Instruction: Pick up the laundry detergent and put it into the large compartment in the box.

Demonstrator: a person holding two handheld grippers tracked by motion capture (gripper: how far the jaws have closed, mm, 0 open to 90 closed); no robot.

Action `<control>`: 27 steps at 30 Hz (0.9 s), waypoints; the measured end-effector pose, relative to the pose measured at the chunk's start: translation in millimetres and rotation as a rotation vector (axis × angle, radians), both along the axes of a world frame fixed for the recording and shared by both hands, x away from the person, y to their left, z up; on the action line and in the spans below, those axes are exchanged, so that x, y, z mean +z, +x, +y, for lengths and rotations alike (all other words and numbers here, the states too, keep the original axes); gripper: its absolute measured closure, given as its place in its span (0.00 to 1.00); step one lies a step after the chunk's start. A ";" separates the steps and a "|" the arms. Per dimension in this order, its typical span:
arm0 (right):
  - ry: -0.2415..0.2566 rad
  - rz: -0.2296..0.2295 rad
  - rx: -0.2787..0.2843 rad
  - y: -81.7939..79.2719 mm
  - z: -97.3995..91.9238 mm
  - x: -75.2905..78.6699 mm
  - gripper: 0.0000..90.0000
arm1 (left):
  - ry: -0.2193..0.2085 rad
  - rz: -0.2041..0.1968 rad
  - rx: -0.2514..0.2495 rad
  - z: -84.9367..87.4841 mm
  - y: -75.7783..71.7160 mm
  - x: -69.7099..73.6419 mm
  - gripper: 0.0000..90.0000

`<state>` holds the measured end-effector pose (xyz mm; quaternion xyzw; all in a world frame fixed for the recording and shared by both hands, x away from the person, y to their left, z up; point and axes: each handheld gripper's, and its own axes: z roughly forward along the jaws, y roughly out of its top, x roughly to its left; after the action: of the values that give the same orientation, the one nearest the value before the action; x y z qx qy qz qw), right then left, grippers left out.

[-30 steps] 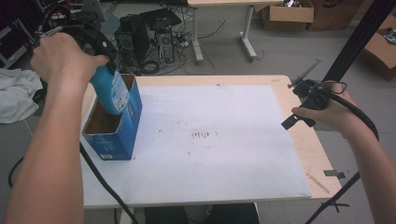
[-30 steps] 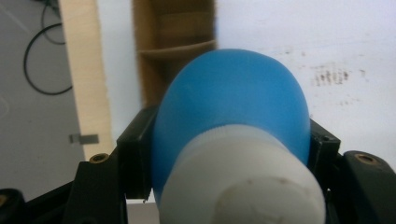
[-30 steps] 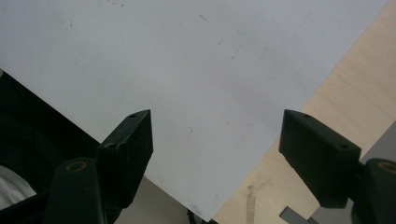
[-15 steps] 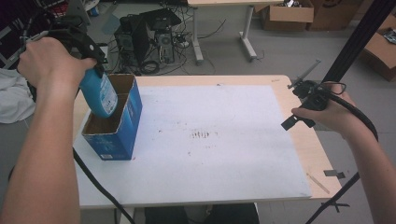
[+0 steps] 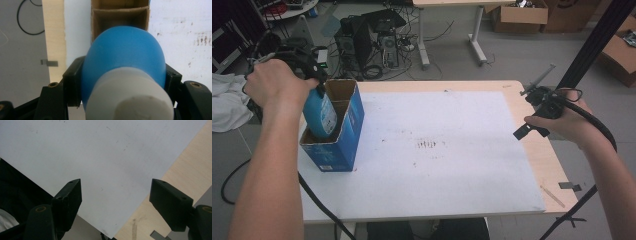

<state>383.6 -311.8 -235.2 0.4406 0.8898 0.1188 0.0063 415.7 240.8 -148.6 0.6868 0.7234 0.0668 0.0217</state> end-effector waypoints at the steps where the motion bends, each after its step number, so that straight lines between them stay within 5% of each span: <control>1: 0.000 0.000 0.000 0.0 0.0 0.0 0.29 | -0.001 0.002 0.000 0.0 0.7 -3.4 0.41; 13: -0.001 0.006 0.002 0.4 0.0 -3.4 0.29 | -0.021 0.050 0.000 -1.4 8.8 -42.1 0.41; 27: -0.006 0.014 -0.001 0.9 -1.0 -7.6 0.29 | 0.011 0.103 0.009 -3.8 15.8 -83.3 0.41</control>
<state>384.5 -312.8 -242.8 0.4419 0.8899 0.1131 0.0011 431.4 237.0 -231.8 0.6863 0.7262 0.0354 -0.0197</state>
